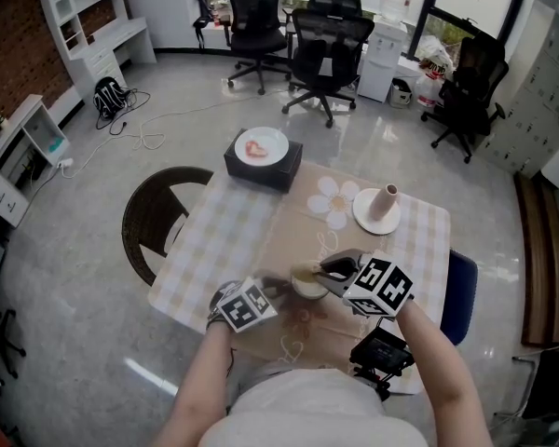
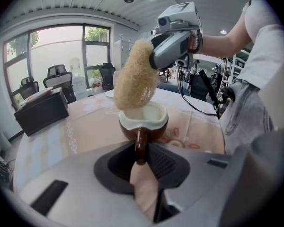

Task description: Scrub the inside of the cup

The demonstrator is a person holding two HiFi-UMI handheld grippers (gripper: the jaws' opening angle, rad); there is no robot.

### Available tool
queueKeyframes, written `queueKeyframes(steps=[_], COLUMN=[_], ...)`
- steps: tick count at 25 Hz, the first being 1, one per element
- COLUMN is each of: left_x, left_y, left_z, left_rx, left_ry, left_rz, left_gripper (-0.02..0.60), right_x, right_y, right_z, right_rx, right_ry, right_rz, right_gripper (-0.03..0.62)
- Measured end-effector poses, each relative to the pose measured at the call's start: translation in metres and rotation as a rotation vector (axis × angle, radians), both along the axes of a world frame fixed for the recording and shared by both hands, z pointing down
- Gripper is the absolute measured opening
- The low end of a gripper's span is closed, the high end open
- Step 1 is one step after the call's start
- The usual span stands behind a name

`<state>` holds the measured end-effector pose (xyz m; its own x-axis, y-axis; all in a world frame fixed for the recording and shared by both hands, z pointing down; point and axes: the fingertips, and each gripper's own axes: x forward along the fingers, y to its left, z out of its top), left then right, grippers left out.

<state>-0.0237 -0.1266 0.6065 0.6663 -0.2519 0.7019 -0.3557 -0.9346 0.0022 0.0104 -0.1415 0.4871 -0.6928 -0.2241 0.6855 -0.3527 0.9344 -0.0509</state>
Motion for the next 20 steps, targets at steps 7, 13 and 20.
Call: queueKeyframes(steps=[7,13,20], left_x=[-0.001,0.000,-0.001], left_y=[0.002,0.002,0.002], left_z=[0.000,-0.001,-0.001], left_rx=[-0.019,-0.015,-0.021], left_ry=[0.000,-0.004,-0.005], left_rz=[0.005,0.018,0.022], left_gripper=[0.071,0.071,0.071], right_x=[-0.022,-0.032,-0.035], right_y=[0.007,0.007,-0.006], right_z=[0.009,0.018,0.023], right_rx=[-0.006,0.105,0.166], right_ry=[0.139,0.322,0.409], right_rz=[-0.117,-0.246,-0.280], right_gripper=[0.049,0.049,0.049])
